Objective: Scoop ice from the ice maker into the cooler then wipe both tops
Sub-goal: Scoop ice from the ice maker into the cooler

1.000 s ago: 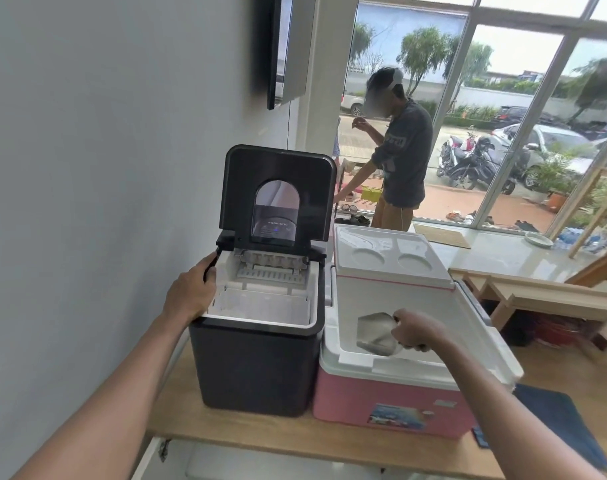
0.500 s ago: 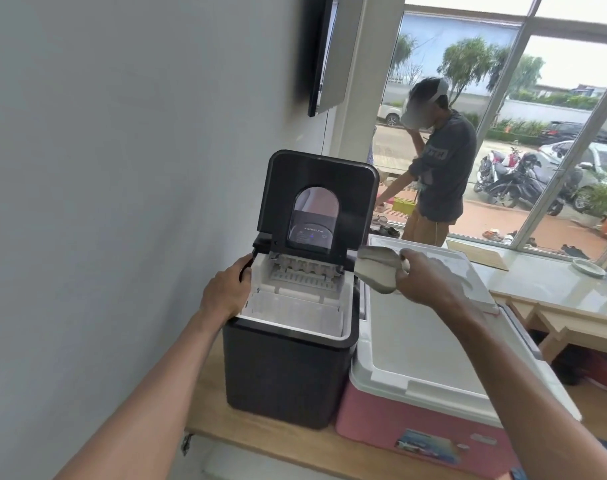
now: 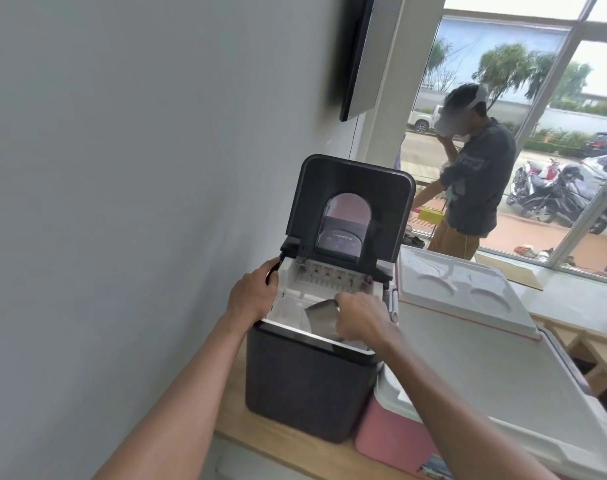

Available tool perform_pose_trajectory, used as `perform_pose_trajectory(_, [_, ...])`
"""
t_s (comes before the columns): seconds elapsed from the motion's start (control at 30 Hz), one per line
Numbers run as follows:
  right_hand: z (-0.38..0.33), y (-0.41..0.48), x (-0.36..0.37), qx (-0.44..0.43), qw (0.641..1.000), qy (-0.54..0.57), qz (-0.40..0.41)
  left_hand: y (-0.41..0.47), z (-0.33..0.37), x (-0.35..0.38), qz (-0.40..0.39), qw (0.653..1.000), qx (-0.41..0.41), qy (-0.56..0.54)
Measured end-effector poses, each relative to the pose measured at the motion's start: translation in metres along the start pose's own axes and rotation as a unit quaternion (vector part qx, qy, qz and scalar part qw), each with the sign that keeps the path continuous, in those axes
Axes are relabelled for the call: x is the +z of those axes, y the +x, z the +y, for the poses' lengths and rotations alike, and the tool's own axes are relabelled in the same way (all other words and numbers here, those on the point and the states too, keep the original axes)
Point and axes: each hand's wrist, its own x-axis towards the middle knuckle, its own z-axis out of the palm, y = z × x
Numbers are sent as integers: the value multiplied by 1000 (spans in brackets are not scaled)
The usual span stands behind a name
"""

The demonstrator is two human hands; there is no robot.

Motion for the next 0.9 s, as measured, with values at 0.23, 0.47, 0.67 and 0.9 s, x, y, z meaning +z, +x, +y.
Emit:
perform_pose_trajectory(0.23, [-18, 30, 32, -33, 992, 81, -95, -1, 0, 0, 6, 1000, 5, 5])
perform_pose_trajectory(0.47, [-15, 34, 20, 1, 954, 228, -196, 3, -1, -1, 23, 1000, 5, -3])
perform_pose_trajectory(0.67, [-8, 34, -5, 63, 893, 298, -331, 4, -1, -3, 26, 1000, -4, -4])
perform_pose_trajectory(0.9, [-5, 32, 2, 93, 843, 379, -371, 2, -2, -1, 38, 999, -11, -4])
